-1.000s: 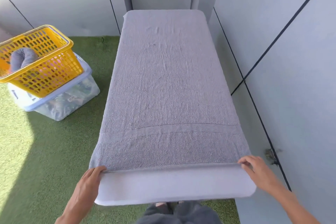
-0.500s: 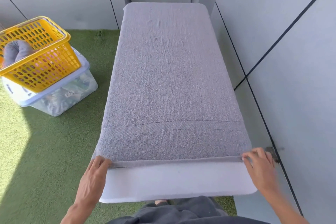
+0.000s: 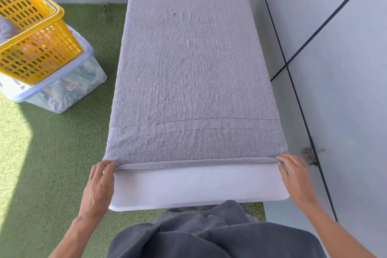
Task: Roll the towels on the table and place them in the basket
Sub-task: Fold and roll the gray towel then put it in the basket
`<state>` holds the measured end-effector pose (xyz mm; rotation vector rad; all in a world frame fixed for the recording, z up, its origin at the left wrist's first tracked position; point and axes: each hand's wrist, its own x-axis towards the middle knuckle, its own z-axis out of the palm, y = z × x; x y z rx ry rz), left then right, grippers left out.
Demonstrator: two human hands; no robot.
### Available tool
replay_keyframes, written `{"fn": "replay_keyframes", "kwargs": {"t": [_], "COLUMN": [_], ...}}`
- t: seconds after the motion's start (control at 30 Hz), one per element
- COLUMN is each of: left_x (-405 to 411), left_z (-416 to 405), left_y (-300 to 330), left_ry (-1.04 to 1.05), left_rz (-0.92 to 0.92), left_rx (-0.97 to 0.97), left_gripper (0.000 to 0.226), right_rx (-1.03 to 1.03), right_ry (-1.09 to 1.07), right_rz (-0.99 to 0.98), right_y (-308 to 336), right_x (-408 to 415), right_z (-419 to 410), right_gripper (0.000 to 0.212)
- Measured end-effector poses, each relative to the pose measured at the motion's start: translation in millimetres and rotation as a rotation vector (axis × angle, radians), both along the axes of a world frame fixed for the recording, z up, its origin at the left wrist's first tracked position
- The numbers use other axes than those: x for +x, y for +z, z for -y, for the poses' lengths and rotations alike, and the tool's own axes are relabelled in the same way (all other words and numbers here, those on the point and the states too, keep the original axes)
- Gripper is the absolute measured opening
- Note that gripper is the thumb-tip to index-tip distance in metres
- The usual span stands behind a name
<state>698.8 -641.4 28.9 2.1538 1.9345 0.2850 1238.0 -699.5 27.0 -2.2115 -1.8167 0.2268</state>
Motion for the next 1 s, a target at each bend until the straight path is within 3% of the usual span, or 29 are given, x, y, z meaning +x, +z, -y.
{"fn": "replay_keyframes", "kwargs": {"t": [0.13, 0.27, 0.4, 0.47, 0.57, 0.67, 0.77, 0.87, 1.0], "left_x": [-1, -11, -21, -20, -12, -7, 4, 14, 14], "left_z": [0, 2, -15, -33, -51, -47, -18, 10, 29], "left_y": [2, 9, 32, 36, 37, 39, 34, 21, 5], "left_ry": [-0.035, -0.114, -0.092, -0.043, 0.0, 0.015, -0.043, -0.044, -0.034], "left_rz": [0.045, 0.094, 0.142, 0.117, 0.155, 0.024, -0.242, -0.215, -0.108], "left_rx": [0.027, -0.049, -0.336, -0.513, -0.581, -0.359, -0.02, 0.053, 0.014], "left_gripper": [0.026, 0.015, 0.014, 0.014, 0.019, 0.025, 0.014, 0.027, 0.038], "right_rx": [0.004, -0.085, -0.351, -0.499, -0.591, -0.513, -0.308, -0.162, -0.098], "right_ry": [0.003, 0.016, 0.065, 0.045, -0.042, -0.183, -0.194, -0.092, -0.019], "right_rz": [0.007, -0.032, -0.171, -0.241, -0.3, -0.288, -0.07, -0.027, 0.061], "right_y": [0, 7, 23, 29, 34, 32, 22, 10, 1], "right_x": [1, 11, 32, 38, 38, 30, 20, 1, -15], "right_z": [1, 3, -6, -20, -40, -46, -32, -4, 20], "right_gripper": [0.031, 0.025, 0.011, 0.015, 0.014, 0.016, 0.017, 0.009, 0.039]}}
